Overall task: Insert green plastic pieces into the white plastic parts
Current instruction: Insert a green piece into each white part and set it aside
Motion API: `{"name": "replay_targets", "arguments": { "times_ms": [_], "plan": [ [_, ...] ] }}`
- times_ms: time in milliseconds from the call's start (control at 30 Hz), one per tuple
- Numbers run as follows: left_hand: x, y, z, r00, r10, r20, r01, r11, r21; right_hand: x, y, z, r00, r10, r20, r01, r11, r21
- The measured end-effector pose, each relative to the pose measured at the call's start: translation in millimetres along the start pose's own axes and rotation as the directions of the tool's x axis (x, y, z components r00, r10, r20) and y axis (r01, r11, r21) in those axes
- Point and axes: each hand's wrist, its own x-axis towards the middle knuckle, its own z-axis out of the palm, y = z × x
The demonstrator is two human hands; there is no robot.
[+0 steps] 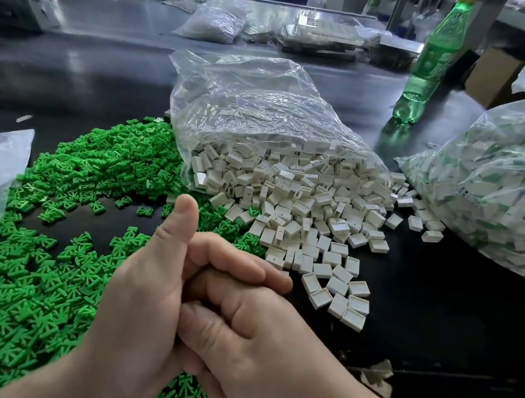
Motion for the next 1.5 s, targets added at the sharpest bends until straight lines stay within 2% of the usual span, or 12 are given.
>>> {"name": "replay_targets", "arguments": {
  "times_ms": [367,500,567,633,700,967,1100,1233,1300,1367,1433,1500],
  "plan": [
    [0.5,4.9,9.5,0.997,0.012,-0.079,-0.013,1.0,0.0,2.2,0.0,2.4,0.999,-0.014,-0.037,0.014,1.0,-0.004],
    [9.5,9.1,2.5,0.987,0.114,-0.113,-0.109,0.993,0.046,7.3,2.3,-5.3,0.998,0.048,-0.046,-0.035,0.966,0.256],
    [7.1,11.6,-6.8,0.959,0.276,-0.067,-0.242,0.918,0.314,8.1,2.6,-15.4,0.996,0.077,-0.053,-0.048,0.907,0.419],
    [2.5,15.5,-12.7,0.927,0.375,0.015,-0.309,0.739,0.599,9.4,3.5,-25.6,0.993,0.098,-0.072,-0.048,0.861,0.507],
    [0.5,15.0,-14.3,0.907,0.416,0.068,-0.34,0.626,0.702,10.4,3.8,-31.6,0.987,0.133,-0.087,-0.065,0.838,0.542],
    [-2.0,14.0,-4.8,0.836,0.534,0.123,-0.399,0.439,0.805,10.0,7.4,-33.6,0.99,0.121,-0.079,-0.064,0.857,0.511],
    [-2.2,14.7,0.6,0.819,0.562,0.114,-0.402,0.421,0.813,10.9,11.4,-33.7,0.994,0.101,-0.051,-0.06,0.854,0.517],
    [-0.7,14.2,-2.0,0.845,0.513,0.151,-0.403,0.426,0.81,12.3,10.9,-49.2,0.994,-0.103,-0.028,0.087,0.639,0.765],
    [2.0,10.5,-4.4,0.872,0.426,0.243,-0.373,0.254,0.892,12.8,7.8,-61.3,0.986,-0.143,-0.082,0.147,0.543,0.826],
    [6.2,5.4,-4.1,0.892,0.291,0.346,-0.363,0.003,0.932,13.8,5.9,-70.5,0.988,-0.074,-0.135,0.153,0.545,0.824],
    [10.0,-0.6,-1.7,0.906,0.158,0.393,-0.367,-0.169,0.915,15.3,7.5,-75.7,0.977,0.032,-0.212,0.143,0.644,0.752],
    [13.0,-5.6,-2.4,0.918,0.051,0.394,-0.372,-0.238,0.897,16.3,10.7,-77.0,0.937,0.085,-0.34,0.131,0.814,0.566]
  ]
}}
